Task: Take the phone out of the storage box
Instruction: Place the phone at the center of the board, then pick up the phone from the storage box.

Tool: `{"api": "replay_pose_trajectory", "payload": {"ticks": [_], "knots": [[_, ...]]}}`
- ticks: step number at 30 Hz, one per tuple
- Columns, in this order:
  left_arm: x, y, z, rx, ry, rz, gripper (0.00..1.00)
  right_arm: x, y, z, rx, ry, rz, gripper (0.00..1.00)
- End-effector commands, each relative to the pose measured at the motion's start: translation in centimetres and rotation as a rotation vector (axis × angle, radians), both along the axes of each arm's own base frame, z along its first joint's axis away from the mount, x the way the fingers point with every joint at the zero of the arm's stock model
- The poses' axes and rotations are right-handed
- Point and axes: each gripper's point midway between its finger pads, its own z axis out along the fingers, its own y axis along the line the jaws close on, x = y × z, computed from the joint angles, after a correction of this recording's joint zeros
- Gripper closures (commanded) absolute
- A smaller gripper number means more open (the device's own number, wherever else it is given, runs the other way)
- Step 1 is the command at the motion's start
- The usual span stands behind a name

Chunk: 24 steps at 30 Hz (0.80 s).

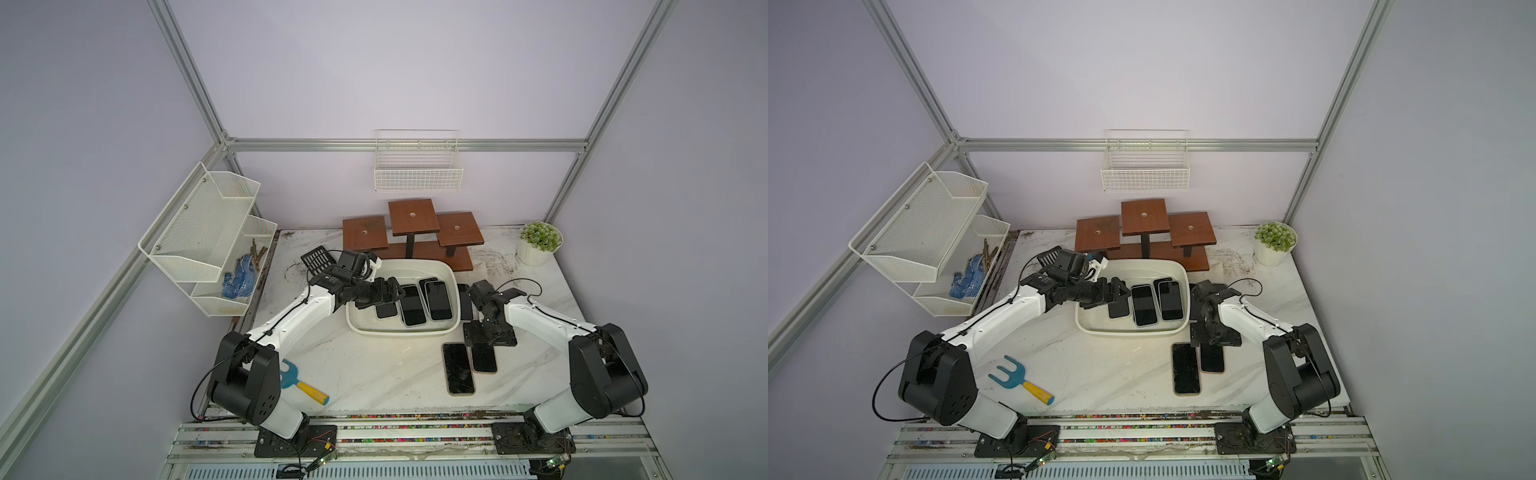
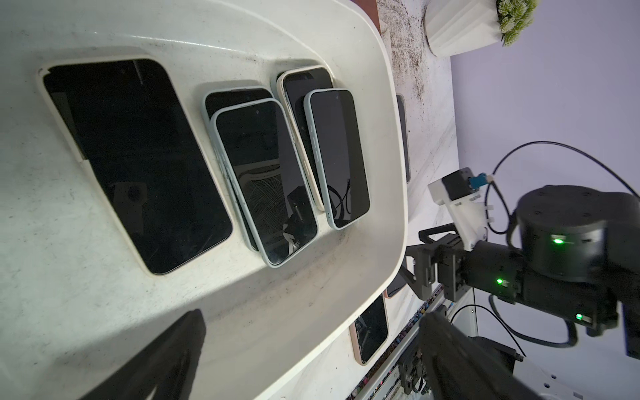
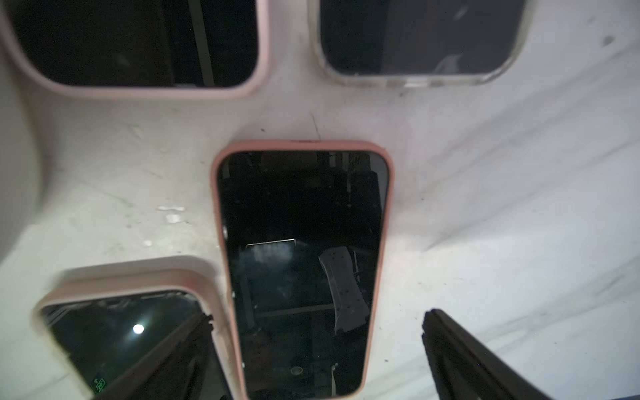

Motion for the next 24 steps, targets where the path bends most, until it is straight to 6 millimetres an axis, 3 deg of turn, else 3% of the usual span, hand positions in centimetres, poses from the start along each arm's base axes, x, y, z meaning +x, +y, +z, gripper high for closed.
{"api": "replay_pose_trajectory", "payload": {"ticks": [1,3,5,8,10,15,24], "knots": [[0.1,0.3,1.1,-0.001,-0.04,0.003,0.0,3.4,1.5,7.6,0.098,-0.221,0.01,0.0],[0.3,0.3,1.1,-0.001,-0.042,0.006,0.0,4.8,3.5,11.1,0.195,-0.297,0.048,0.0],[0.4,0.3,1.1,-0.003,-0.041,0.007,0.0,5.8,5.5,13.4,0.29,-0.333,0.067,0.0],[0.6,0.2,1.2,-0.005,-0.041,0.008,0.0,6.9,8.6,15.0,0.374,-0.333,0.11,0.0],[0.6,0.2,1.3,-0.005,-0.044,0.009,0.0,7.4,10.5,14.6,0.37,-0.315,0.153,0.0],[0.4,0.8,1.6,0.008,-0.049,0.014,0.0,8.6,14.1,11.2,0.275,-0.221,0.231,0.0],[-0.8,3.5,1.4,0.029,-0.044,0.061,0.0,11.4,14.1,6.5,0.08,-0.172,0.209,0.0]]}}
